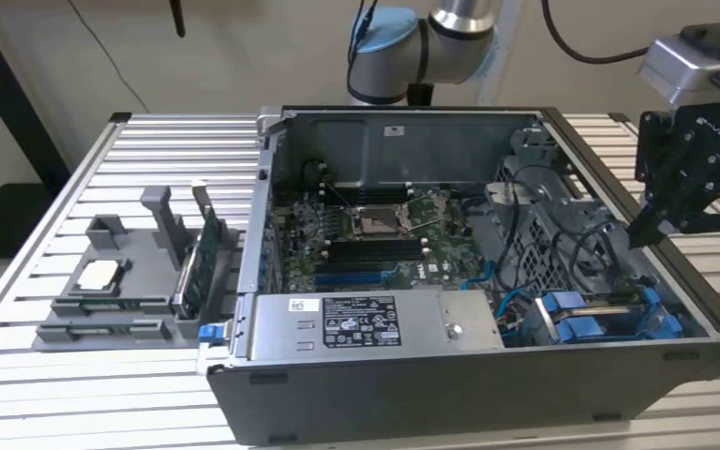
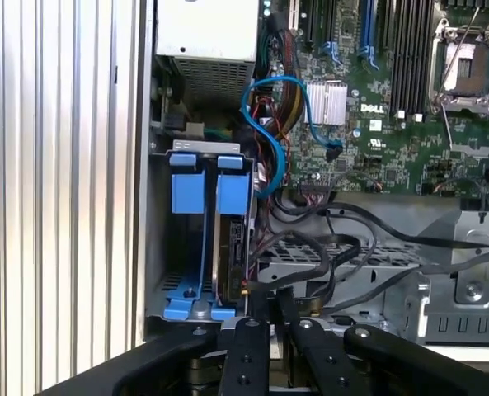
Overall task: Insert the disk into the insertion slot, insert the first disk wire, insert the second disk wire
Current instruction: 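Insert the second disk wire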
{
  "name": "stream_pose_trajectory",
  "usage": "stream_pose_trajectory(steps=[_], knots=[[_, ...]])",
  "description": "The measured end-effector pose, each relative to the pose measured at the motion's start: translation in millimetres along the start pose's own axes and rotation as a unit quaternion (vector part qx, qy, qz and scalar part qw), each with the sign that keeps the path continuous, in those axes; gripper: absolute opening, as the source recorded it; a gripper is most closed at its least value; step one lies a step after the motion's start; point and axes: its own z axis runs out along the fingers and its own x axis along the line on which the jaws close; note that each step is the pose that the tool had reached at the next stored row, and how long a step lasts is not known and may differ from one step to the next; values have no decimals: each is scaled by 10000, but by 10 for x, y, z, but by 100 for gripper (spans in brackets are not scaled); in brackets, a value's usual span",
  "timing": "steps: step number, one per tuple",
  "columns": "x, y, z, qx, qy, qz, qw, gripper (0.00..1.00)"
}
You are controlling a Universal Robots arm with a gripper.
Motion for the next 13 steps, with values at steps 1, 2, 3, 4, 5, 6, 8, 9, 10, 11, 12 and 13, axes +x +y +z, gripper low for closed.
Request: stream_pose_trajectory(steps=[1, 2, 3, 4, 5, 6, 8, 9, 10, 11, 12, 13], knots=[[-2, 21, -1, 0, 0, 6, 10000, 16], [-4, 44, -2, 1, 1, 13, 10000, 16], [-6, 67, -2, 1, 1, 19, 10000, 16], [-7, 89, -2, 0, 1, 24, 10000, 16], [-8, 110, -2, -4, 1, 29, 10000, 16], [-9, 126, -2, -12, 1, 34, 10000, 16], [-9, 149, 3, -51, -1, 43, 10000, 16], [-9, 156, 7, -88, -2, 47, 10000, 16], [-9, 162, 11, -122, -3, 51, 9999, 16], [-9, 167, 17, -154, -4, 53, 9999, 16], [-8, 170, 24, -181, -5, 55, 9998, 16], [-6, 172, 31, -200, -5, 57, 9998, 16]])
